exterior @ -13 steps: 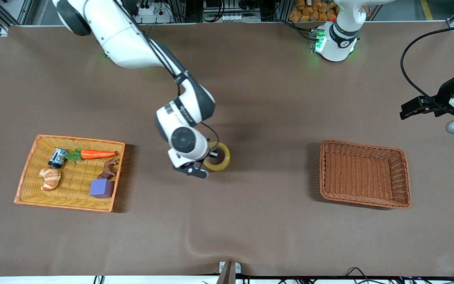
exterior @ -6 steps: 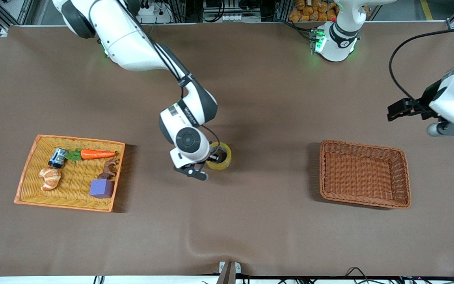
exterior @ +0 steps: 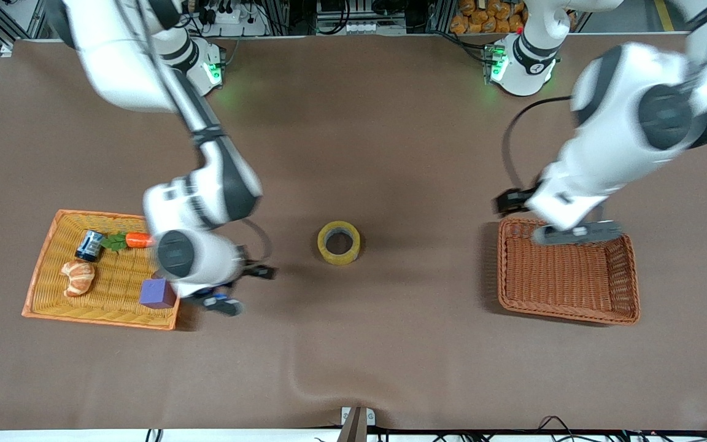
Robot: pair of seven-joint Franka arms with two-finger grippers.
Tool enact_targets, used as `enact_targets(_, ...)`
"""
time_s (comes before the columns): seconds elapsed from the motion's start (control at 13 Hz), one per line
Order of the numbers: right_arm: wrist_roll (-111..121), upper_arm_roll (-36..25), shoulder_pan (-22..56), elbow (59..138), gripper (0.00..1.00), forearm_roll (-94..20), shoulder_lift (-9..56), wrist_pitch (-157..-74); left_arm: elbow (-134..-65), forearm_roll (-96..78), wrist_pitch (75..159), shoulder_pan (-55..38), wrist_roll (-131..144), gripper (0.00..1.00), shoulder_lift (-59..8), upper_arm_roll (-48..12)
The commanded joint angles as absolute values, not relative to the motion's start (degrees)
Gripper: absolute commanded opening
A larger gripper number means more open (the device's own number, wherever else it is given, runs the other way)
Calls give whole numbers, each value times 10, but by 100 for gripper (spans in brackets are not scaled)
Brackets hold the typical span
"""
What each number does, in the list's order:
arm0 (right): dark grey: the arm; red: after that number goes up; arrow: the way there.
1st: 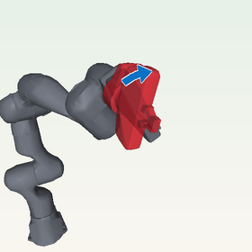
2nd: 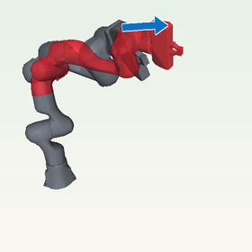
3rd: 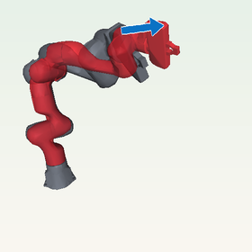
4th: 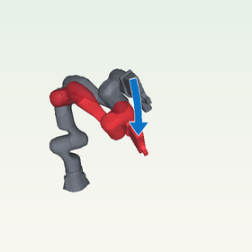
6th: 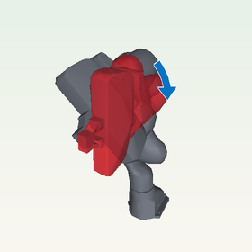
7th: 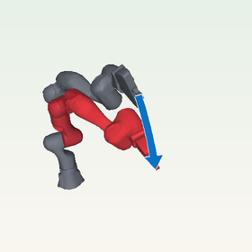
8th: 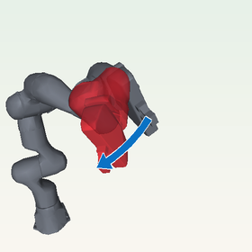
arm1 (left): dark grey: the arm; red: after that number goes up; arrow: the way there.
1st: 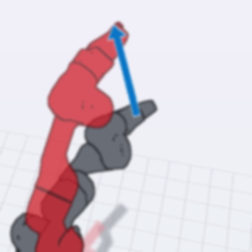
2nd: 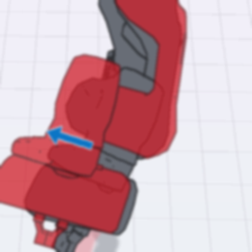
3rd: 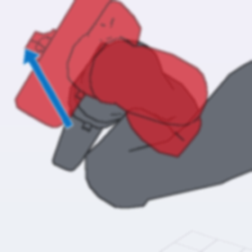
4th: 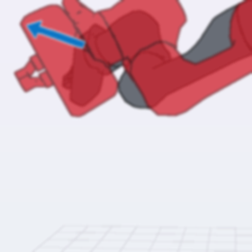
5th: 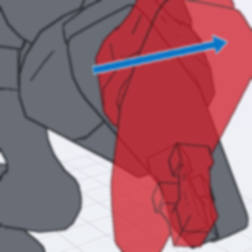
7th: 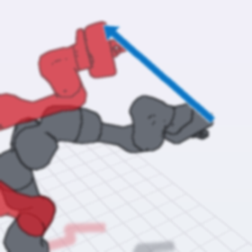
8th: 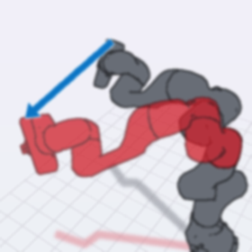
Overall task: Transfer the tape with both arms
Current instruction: 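Lift the tape roll with the right gripper and set it mid-table, then withdraw the right gripper while the left gripper reaches the tape roll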
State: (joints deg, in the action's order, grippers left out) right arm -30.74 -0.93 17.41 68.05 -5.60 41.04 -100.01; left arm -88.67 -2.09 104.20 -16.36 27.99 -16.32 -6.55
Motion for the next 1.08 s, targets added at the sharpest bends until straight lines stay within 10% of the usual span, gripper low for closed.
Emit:
enact_targets(0.0, -209, 5, 94, 701, 100, -50, 365, -971, -874, -33, 1103, -240, 401, 100, -212, -59)
enact_targets(1.0, 33, 6, -27, 979, 100, -32, 53, -951, -773, 52, 1361, -395, 569, 100, -490, -49)
